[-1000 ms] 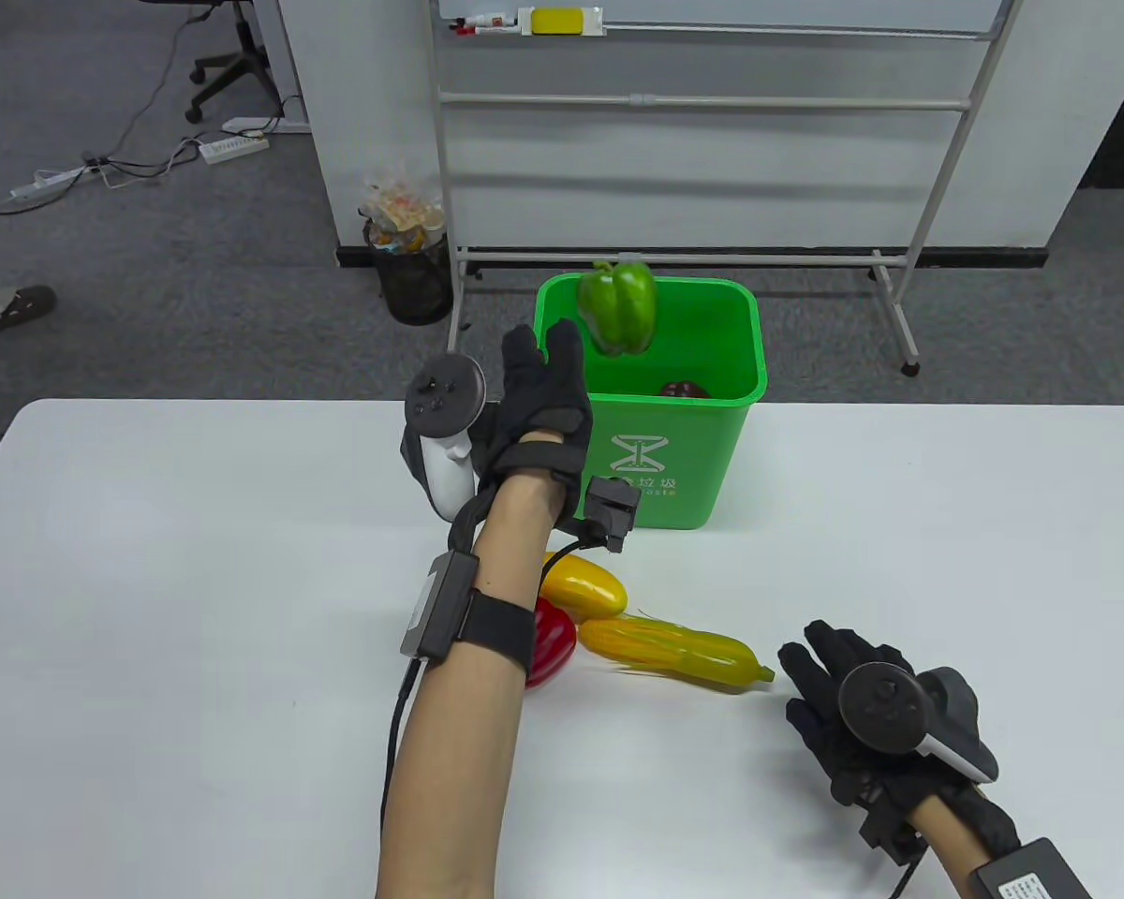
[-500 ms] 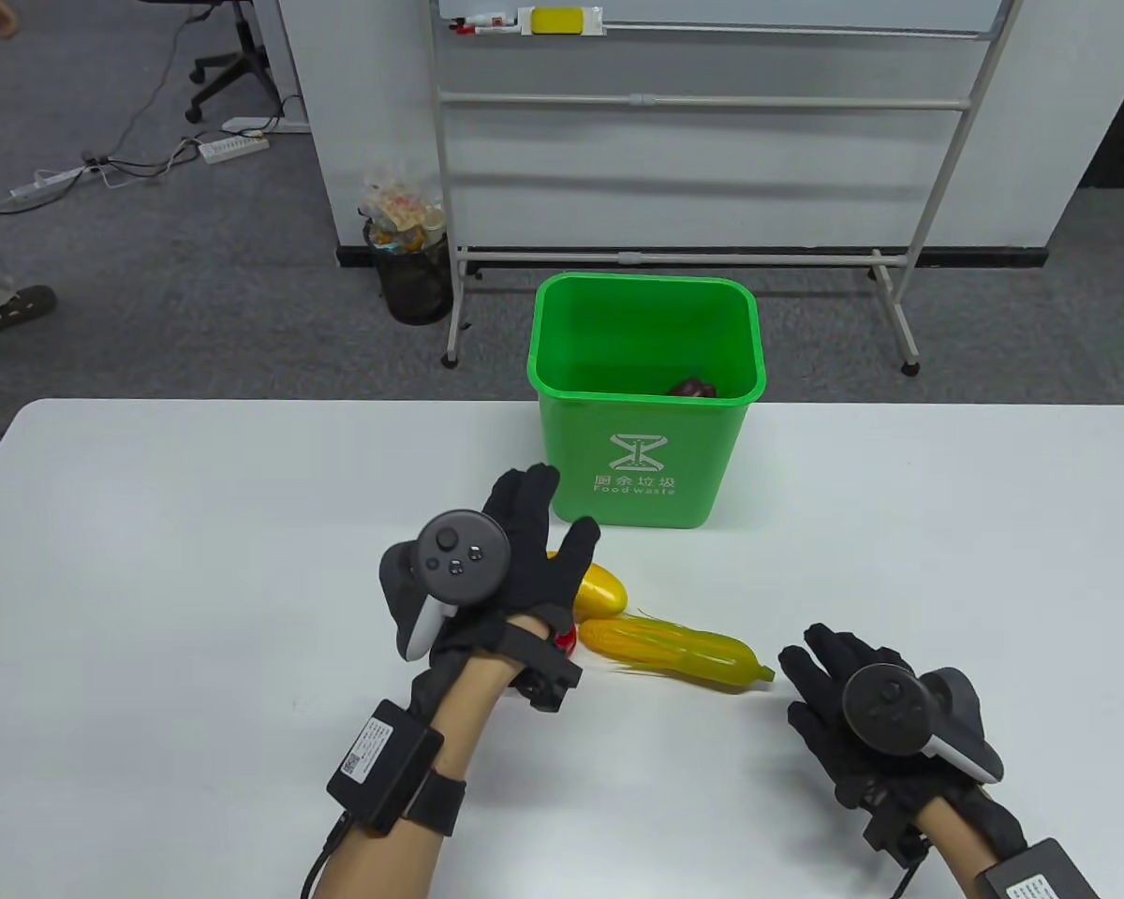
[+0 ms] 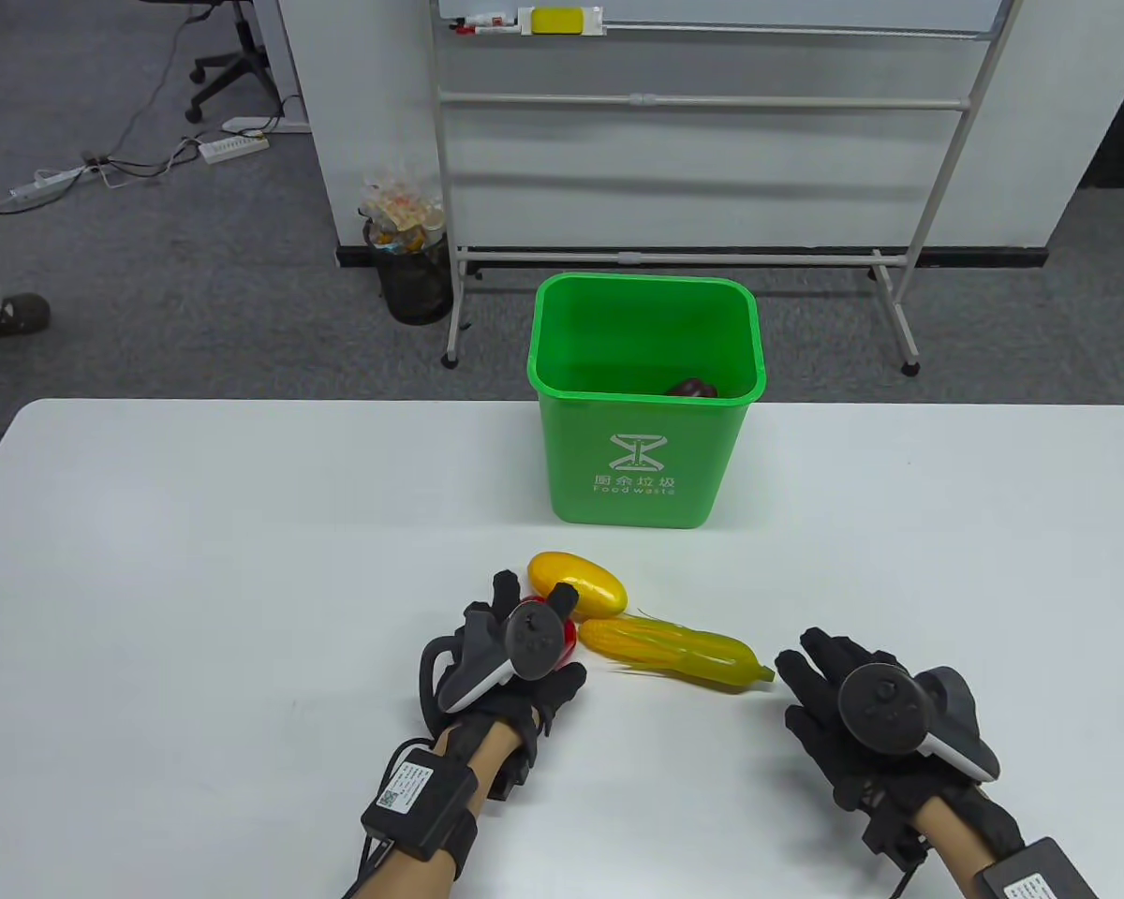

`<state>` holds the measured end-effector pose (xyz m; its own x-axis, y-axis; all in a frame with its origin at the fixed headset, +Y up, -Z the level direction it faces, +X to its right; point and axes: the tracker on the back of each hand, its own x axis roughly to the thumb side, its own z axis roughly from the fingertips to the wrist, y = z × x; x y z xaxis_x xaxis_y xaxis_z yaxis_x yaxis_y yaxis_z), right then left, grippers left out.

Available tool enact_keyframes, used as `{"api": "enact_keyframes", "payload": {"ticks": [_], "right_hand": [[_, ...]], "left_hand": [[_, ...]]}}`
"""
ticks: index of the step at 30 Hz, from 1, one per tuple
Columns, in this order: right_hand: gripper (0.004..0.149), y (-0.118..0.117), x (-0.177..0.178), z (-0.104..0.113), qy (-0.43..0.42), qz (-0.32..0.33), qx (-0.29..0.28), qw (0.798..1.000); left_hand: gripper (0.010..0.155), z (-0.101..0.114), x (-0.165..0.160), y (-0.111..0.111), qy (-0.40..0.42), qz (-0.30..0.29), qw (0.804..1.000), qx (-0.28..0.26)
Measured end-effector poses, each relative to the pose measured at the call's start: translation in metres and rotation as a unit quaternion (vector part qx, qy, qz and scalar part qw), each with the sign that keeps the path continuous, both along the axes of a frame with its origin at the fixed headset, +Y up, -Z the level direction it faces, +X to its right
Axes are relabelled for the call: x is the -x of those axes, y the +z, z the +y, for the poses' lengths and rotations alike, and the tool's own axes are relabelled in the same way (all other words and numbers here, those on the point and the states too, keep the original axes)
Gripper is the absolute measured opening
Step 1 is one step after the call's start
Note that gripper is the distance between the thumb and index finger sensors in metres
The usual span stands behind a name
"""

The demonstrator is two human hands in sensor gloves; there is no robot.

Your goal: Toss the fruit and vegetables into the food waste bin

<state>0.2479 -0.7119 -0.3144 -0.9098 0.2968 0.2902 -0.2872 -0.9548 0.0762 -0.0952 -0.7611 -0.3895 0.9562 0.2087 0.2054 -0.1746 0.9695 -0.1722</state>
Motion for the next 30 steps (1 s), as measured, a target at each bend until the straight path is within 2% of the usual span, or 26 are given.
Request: {"api": "enact_keyframes", "payload": {"ticks": [7,17,22,26,29,30], "right_hand": [[0.067,0.000,0.000,0.000,0.000,0.000,0.004,1.000],[0.067,0.000,0.001,0.000,0.001,0.003,0.003,1.000],[0.067,0.000,0.002,0.000,0.002,0.004,0.004,1.000],[0.067,0.000,0.003,-0.001,0.005,0.006,0.004,1.000],[0.067,0.001,0.004,-0.002,0.008,0.008,0.007,1.000],[0.067,0.000,0.004,-0.003,0.009,0.009,0.008,1.000]], "left_hand": [[0.080,-0.007,0.008,0.004,0.062,0.017,0.997,-0.043],[0.078,0.003,0.037,0.024,0.141,0.024,0.990,-0.002],[0.076,0.004,0.050,0.037,0.225,0.024,0.973,0.039],[0.075,-0.005,0.052,0.049,0.319,0.003,0.943,0.097],[0.075,-0.018,0.044,0.056,0.425,-0.042,0.888,0.172],[0.075,-0.024,0.037,0.059,0.474,-0.065,0.852,0.212]]}}
